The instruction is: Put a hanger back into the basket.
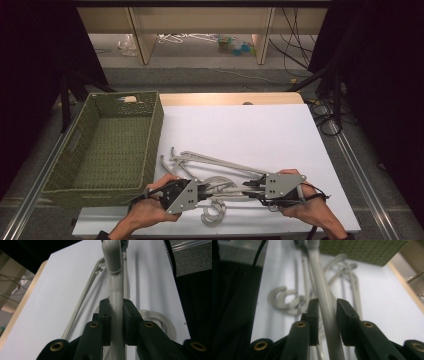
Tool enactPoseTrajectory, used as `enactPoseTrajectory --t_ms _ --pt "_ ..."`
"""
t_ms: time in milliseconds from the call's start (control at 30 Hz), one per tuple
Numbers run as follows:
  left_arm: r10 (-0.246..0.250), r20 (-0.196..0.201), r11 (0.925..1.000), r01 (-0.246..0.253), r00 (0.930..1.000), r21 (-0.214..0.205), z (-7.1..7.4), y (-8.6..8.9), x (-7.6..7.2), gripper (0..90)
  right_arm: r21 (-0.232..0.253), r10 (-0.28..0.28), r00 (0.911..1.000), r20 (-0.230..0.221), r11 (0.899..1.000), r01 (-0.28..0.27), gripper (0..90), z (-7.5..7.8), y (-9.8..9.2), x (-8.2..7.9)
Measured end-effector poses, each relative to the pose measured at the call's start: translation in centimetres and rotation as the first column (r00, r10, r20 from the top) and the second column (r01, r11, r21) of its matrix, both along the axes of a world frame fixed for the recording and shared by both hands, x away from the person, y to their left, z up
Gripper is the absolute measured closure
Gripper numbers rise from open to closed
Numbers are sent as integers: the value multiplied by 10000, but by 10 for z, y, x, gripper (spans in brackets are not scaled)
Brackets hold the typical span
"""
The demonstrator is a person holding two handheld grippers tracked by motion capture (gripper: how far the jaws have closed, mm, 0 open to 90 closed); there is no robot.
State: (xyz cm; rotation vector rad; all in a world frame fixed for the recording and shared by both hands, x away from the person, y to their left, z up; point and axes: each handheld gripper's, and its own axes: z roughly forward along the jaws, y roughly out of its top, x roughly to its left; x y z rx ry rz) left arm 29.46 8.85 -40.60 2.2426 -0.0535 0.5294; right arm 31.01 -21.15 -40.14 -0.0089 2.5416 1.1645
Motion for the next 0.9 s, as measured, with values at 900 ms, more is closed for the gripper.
enactPoseTrajectory --t_ms 900 --pt "2982 -2306 9069 -3503 9262 -2340 73 66 13 796 1749 -2637 9422 -2066 9375 3008 350 -7 -10 -22"
